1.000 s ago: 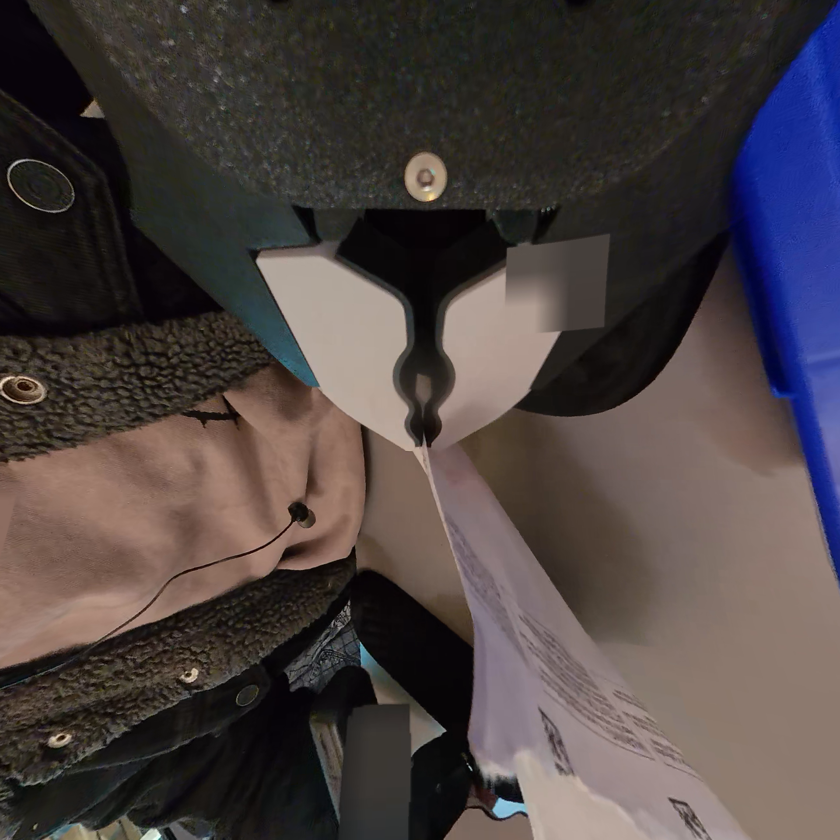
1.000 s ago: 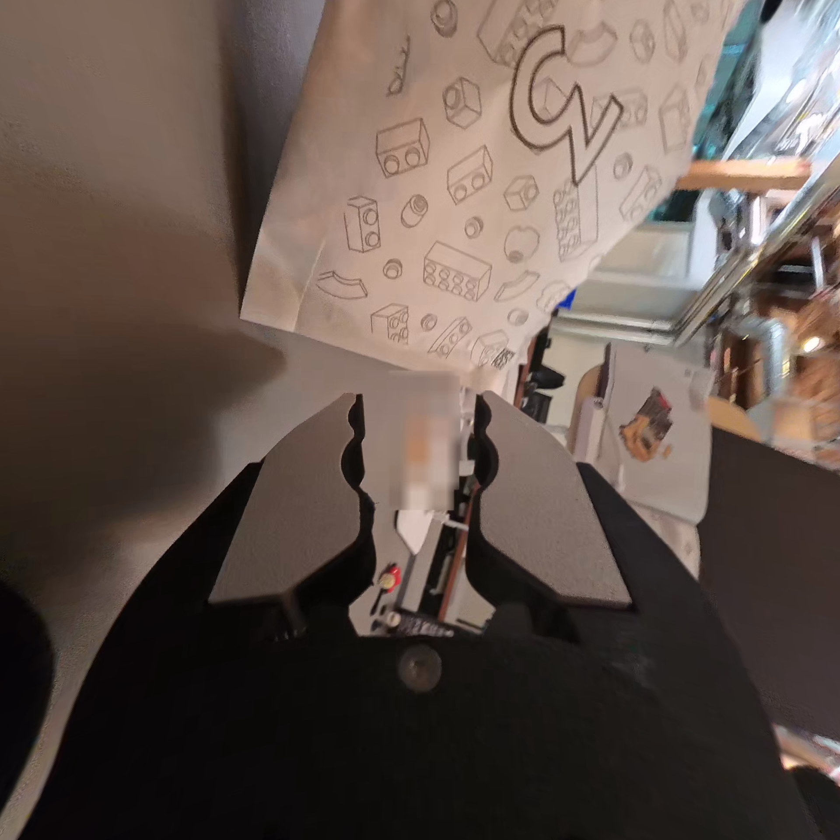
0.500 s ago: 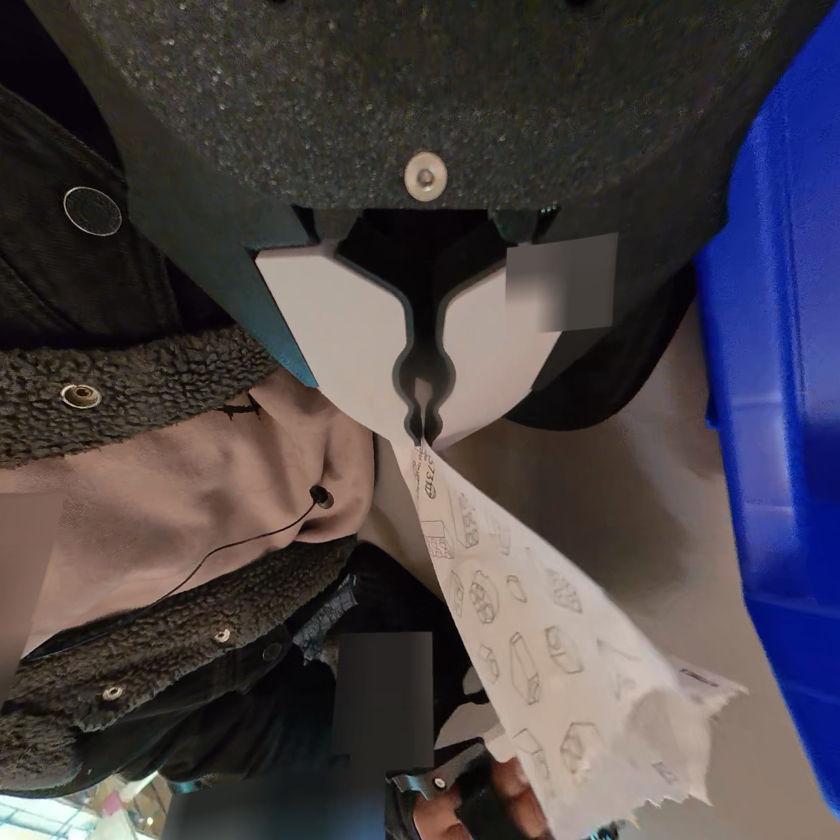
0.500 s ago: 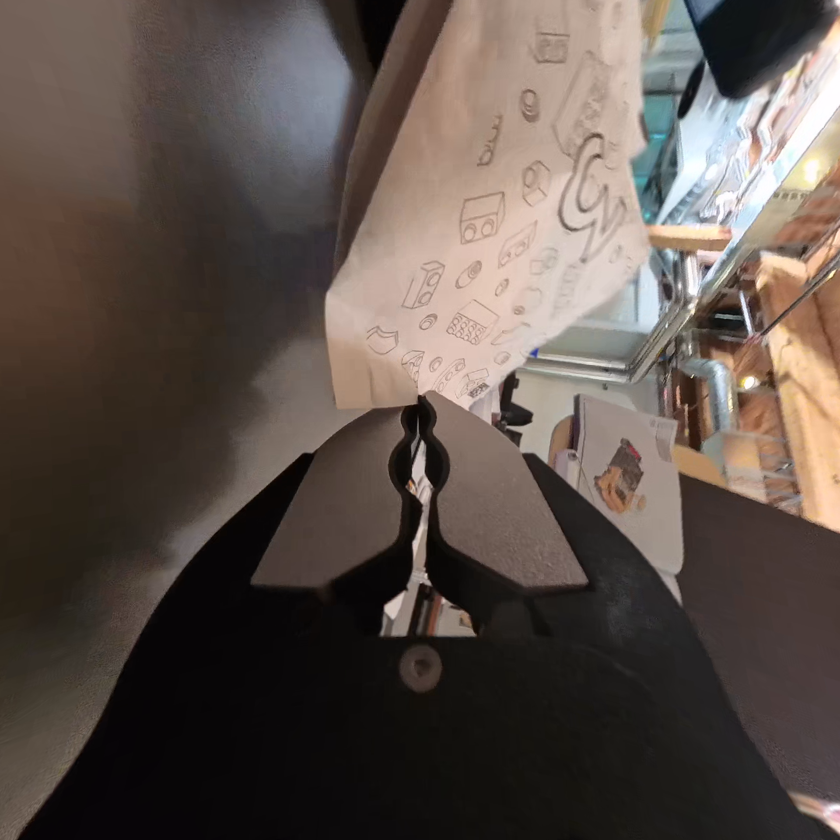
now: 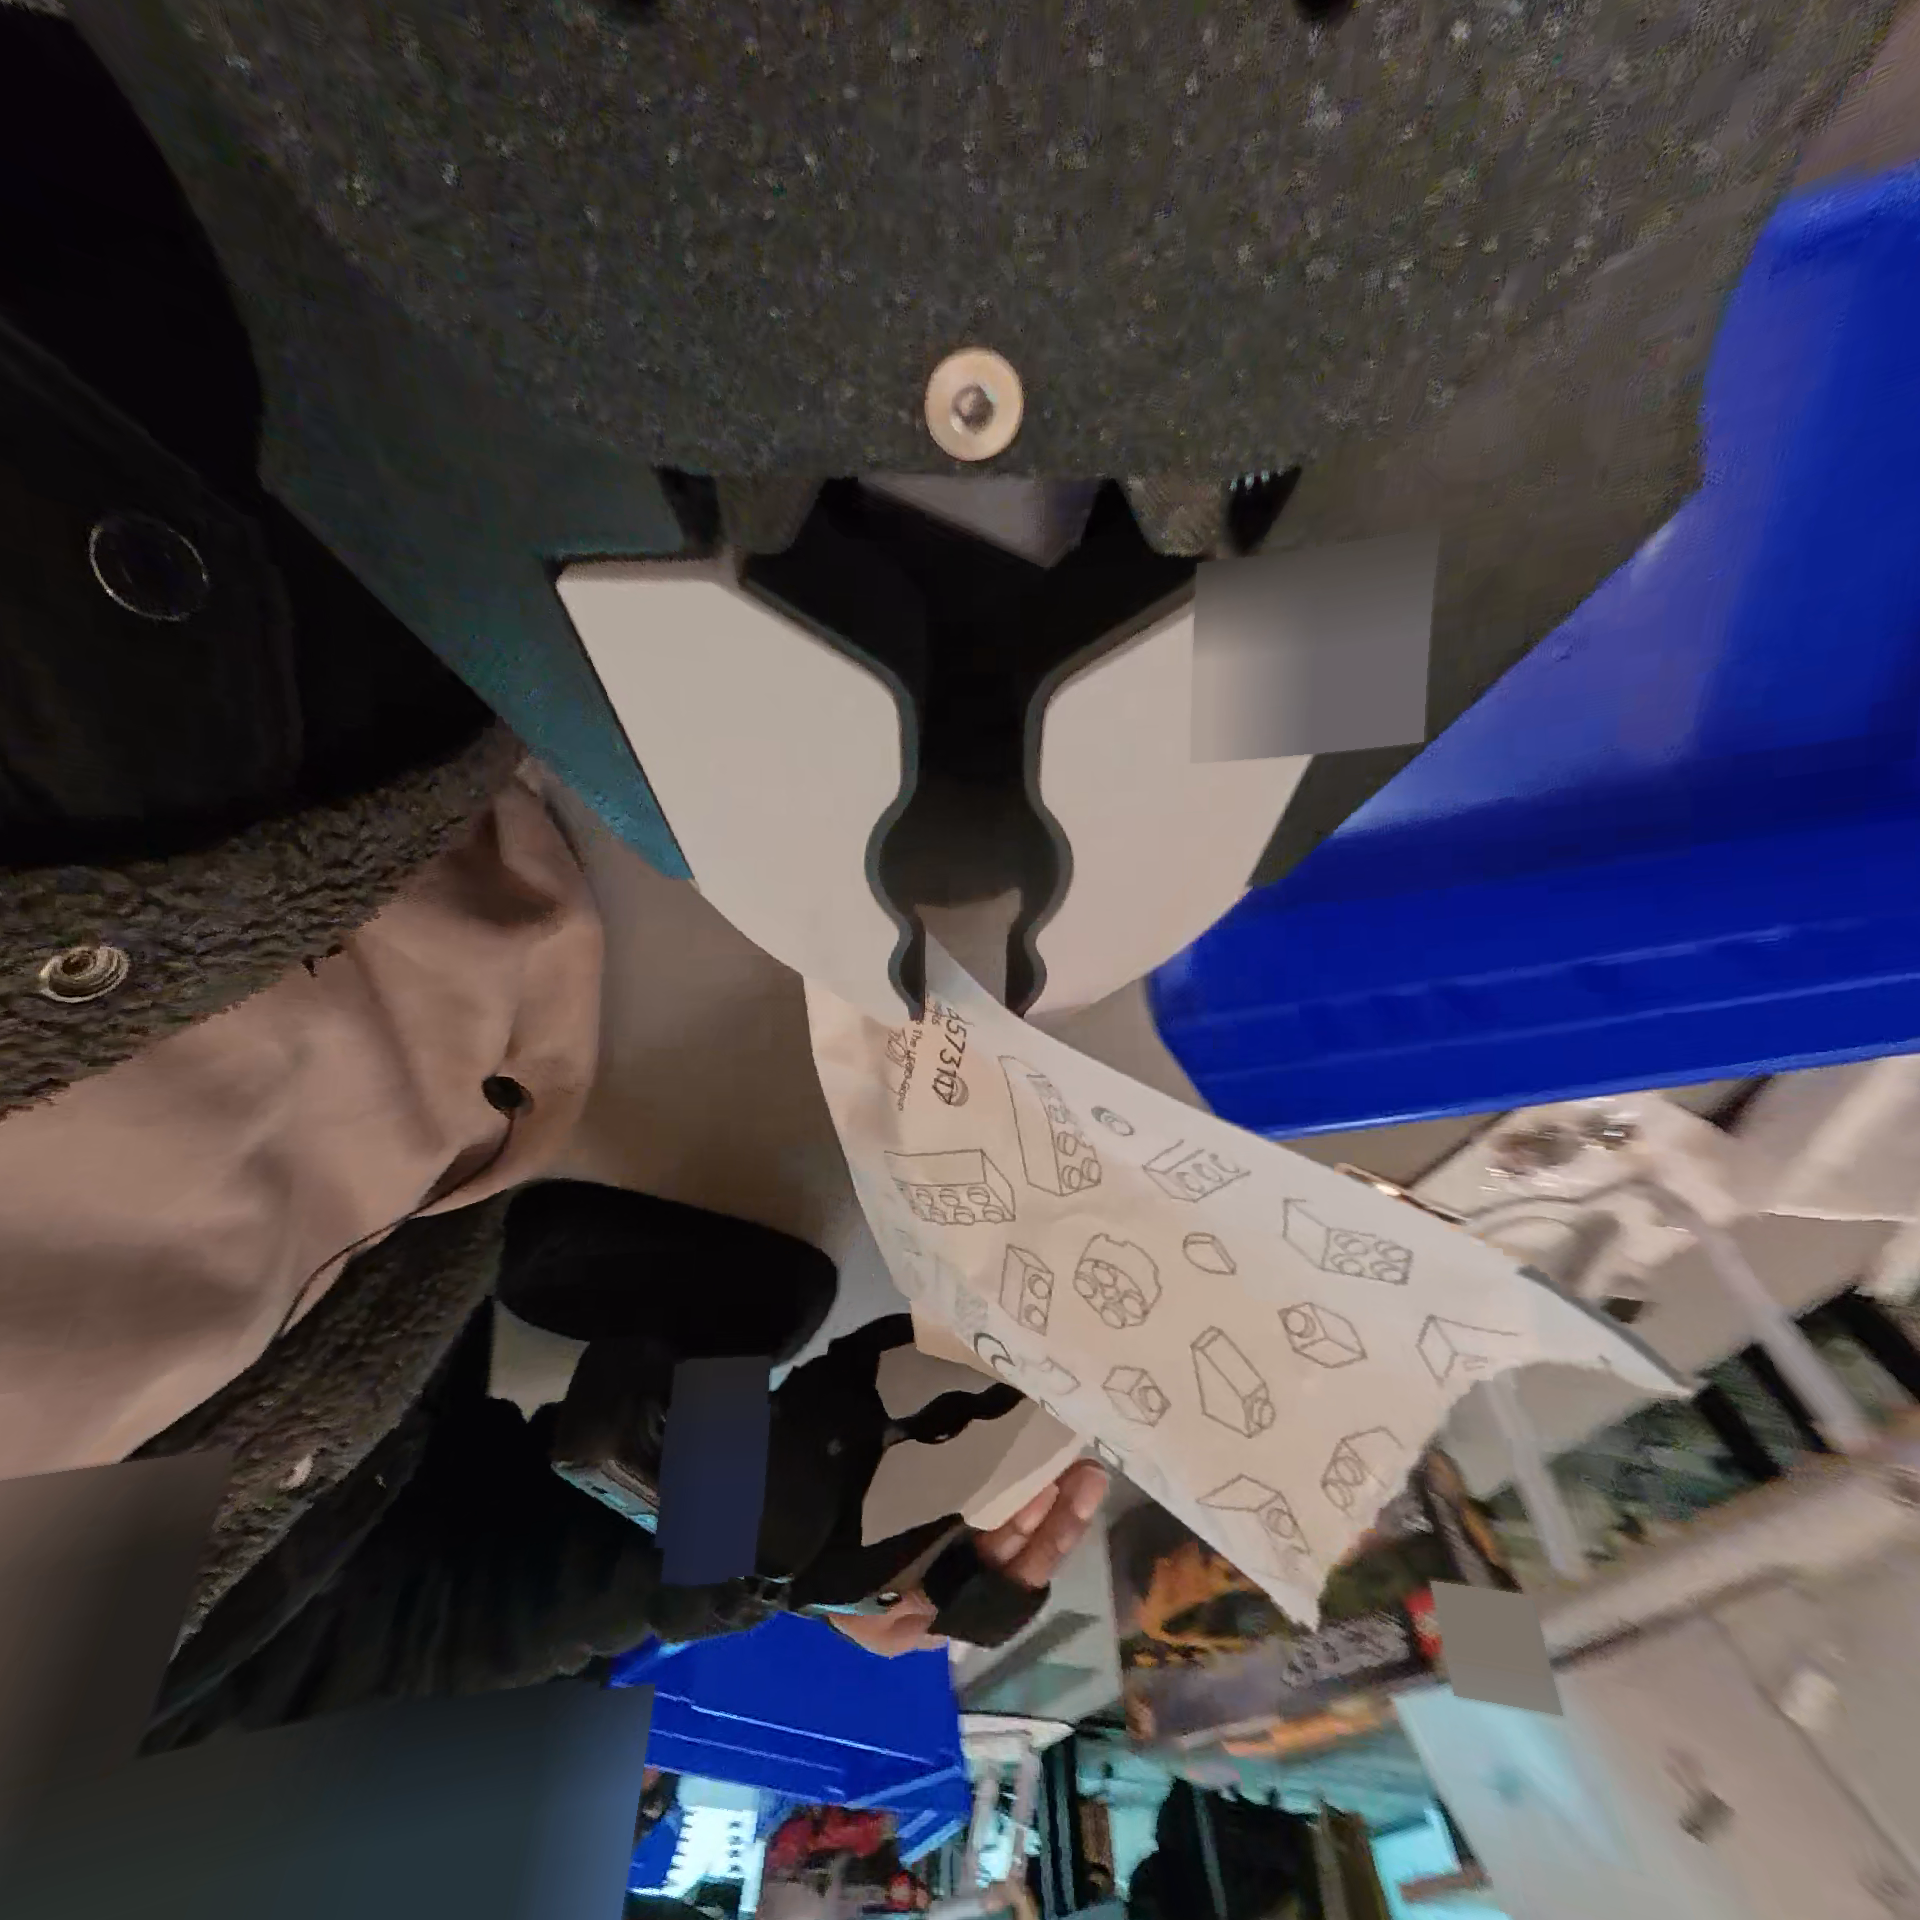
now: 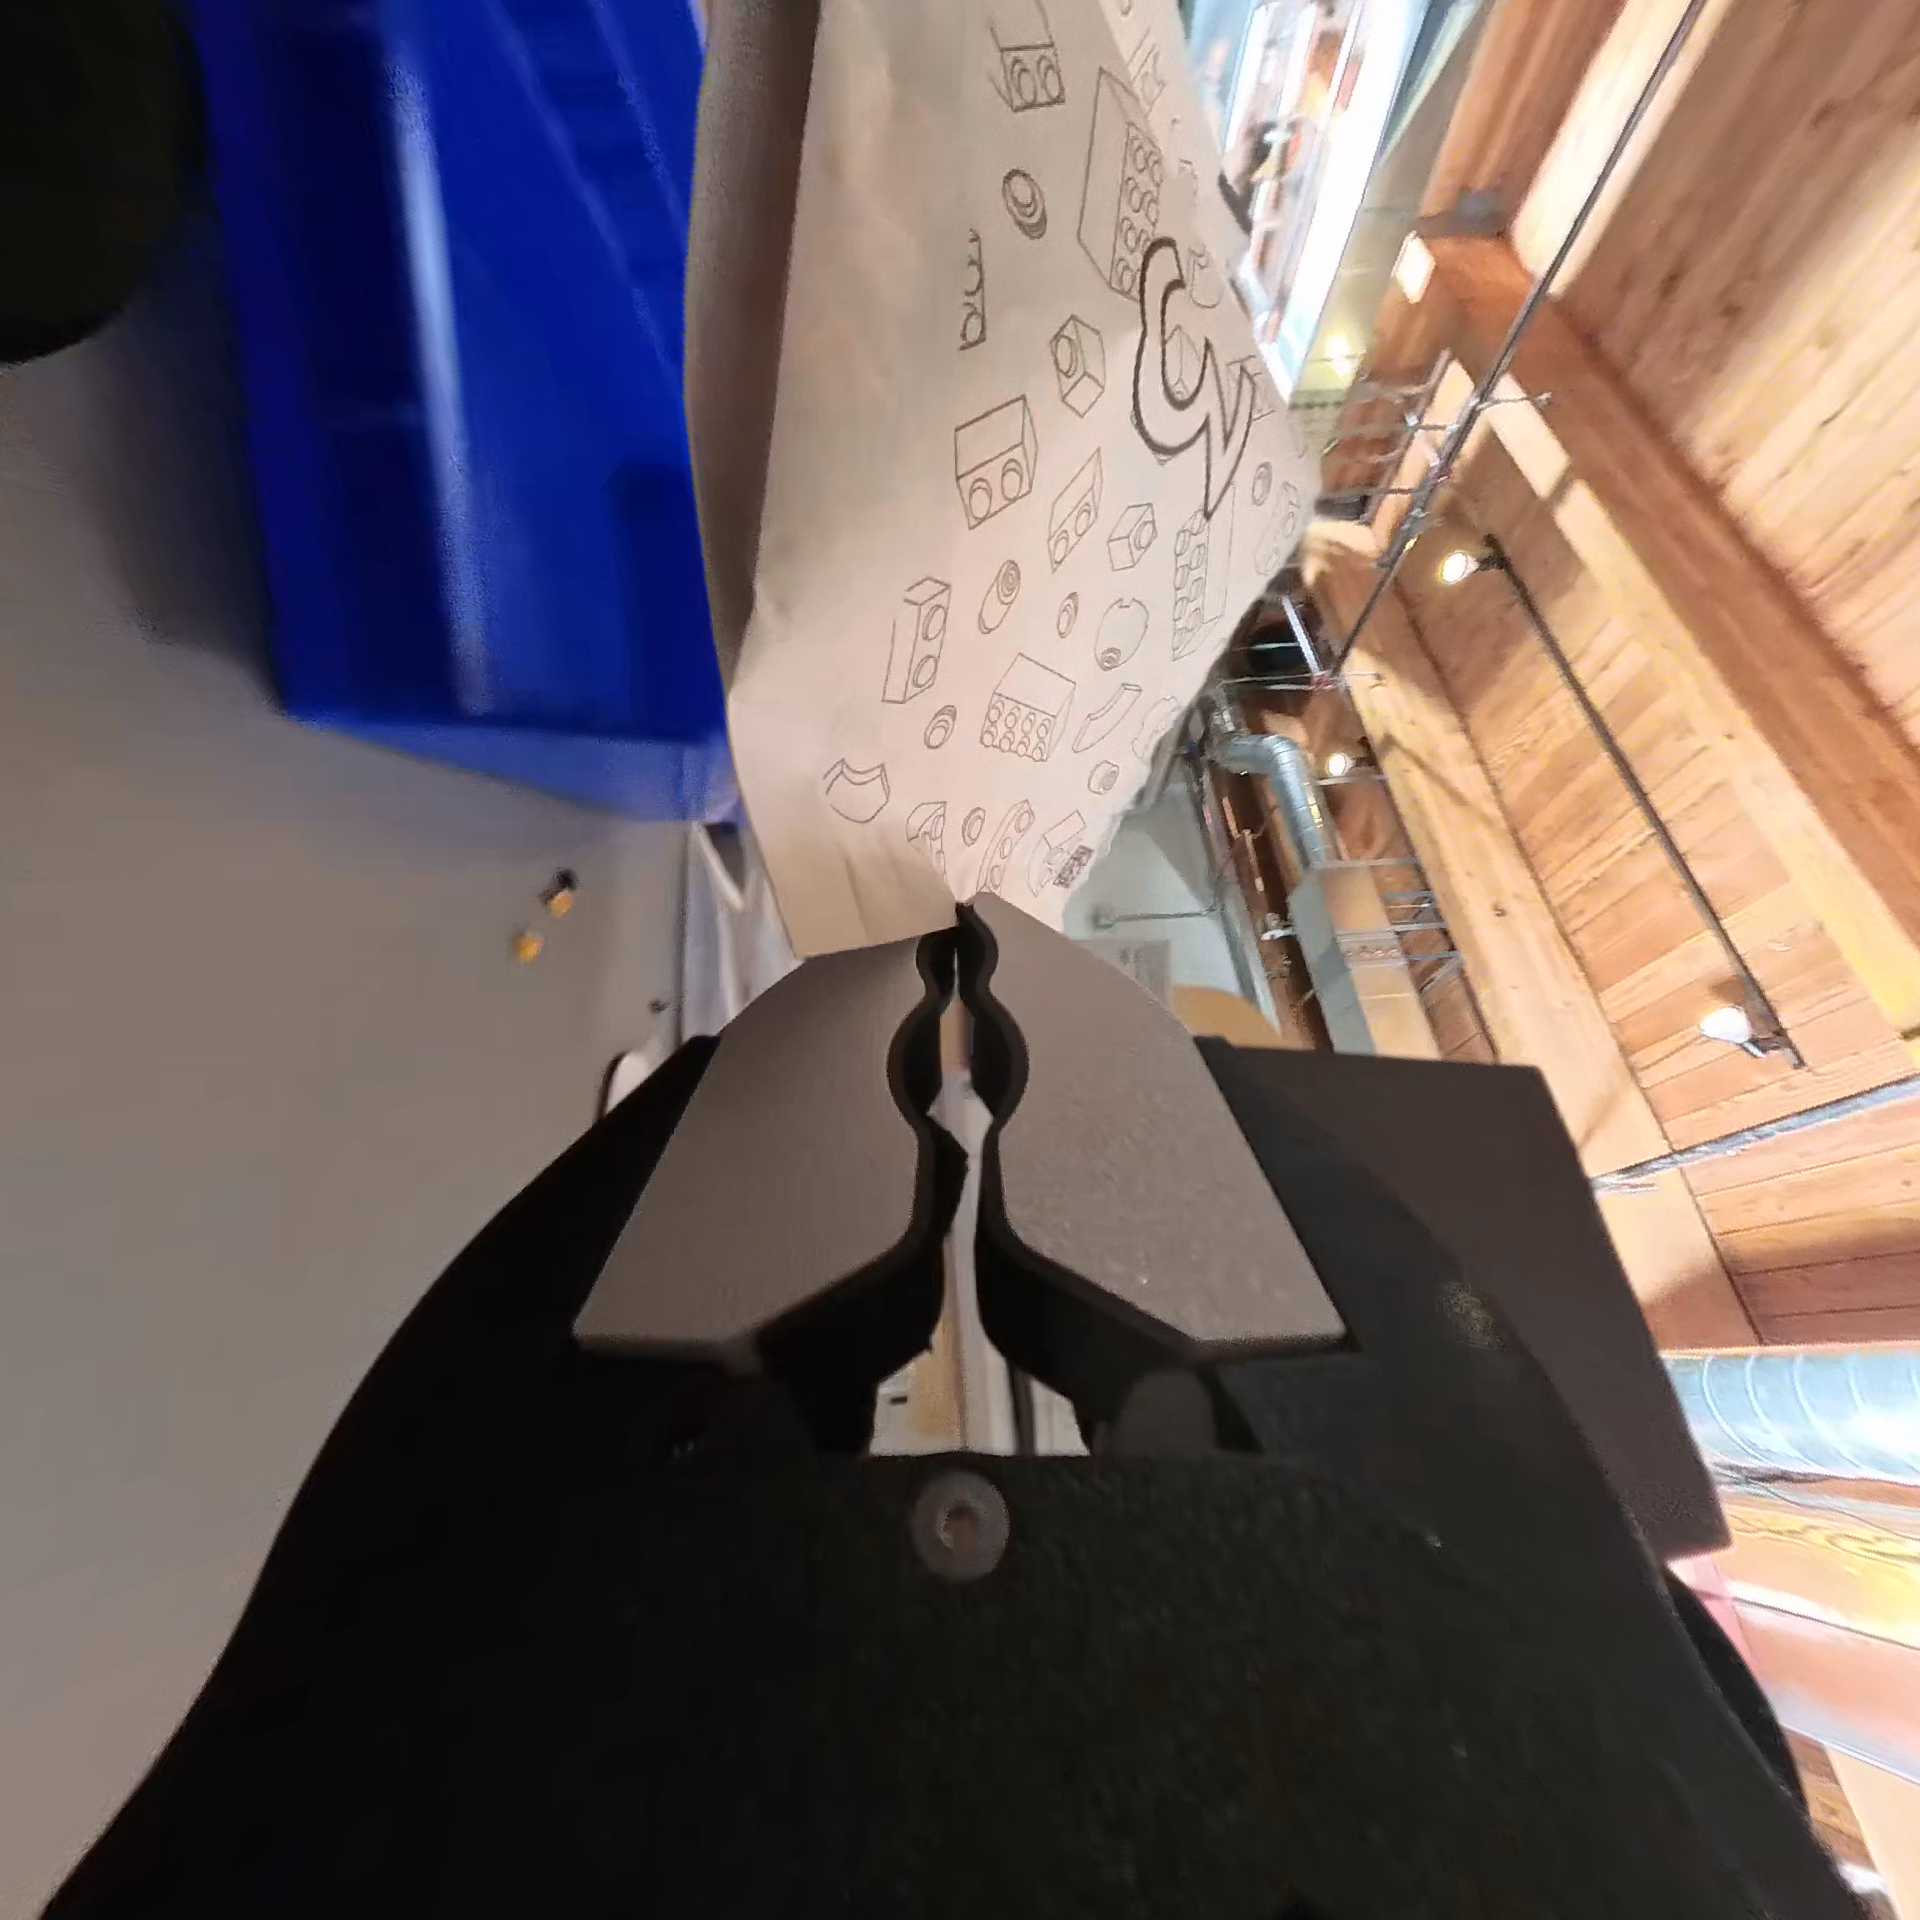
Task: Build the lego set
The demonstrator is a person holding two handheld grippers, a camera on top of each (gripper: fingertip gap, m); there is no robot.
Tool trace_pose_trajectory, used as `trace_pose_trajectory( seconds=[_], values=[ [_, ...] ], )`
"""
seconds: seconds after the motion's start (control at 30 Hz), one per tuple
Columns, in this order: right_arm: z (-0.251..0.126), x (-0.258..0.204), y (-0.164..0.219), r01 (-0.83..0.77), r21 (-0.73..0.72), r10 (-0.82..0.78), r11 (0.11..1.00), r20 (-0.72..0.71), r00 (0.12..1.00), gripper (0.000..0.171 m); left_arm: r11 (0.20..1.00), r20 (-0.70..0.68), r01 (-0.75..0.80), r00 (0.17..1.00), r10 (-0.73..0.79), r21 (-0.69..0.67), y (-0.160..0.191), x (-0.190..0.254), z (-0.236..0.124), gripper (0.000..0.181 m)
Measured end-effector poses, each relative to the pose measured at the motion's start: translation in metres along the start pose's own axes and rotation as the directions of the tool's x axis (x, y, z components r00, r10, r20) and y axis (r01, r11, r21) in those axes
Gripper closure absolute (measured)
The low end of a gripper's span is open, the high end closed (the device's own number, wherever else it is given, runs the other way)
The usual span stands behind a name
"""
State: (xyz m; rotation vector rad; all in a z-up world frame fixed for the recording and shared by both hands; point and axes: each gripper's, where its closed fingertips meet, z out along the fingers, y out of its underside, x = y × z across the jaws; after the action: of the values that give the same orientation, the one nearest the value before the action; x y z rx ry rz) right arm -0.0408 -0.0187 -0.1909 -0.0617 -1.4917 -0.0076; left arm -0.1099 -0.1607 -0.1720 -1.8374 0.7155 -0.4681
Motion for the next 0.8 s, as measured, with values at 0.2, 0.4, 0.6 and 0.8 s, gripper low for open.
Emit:
trace_pose_trajectory(
  seconds=[0.2,0.4,0.6,0.8],
  values=[
    [0.059,0.014,-0.025,0.001,0.064,0.001,0.998,-0.04,0.999,0.171,1.0,0.168,-0.008,0.986,0.007,0.006,0.009,-0.027,-0.055,0.164],
    [0.084,-0.01,-0.037,-0.018,0.094,0.018,0.995,0.003,1.0,0.171,0.997,0.19,0.078,0.979,-0.079,0.012,0.05,-0.039,-0.069,0.162],
    [0.089,-0.03,-0.039,-0.006,0.098,0.001,0.995,0.052,0.999,0.171,0.991,0.186,0.13,0.975,-0.121,-0.038,0.084,-0.044,-0.067,0.159],
    [0.09,-0.036,-0.031,-0.032,0.078,0.025,0.996,0.084,0.996,0.171,0.987,0.227,0.121,0.969,-0.094,-0.104,0.108,-0.046,-0.075,0.153]
  ],
)
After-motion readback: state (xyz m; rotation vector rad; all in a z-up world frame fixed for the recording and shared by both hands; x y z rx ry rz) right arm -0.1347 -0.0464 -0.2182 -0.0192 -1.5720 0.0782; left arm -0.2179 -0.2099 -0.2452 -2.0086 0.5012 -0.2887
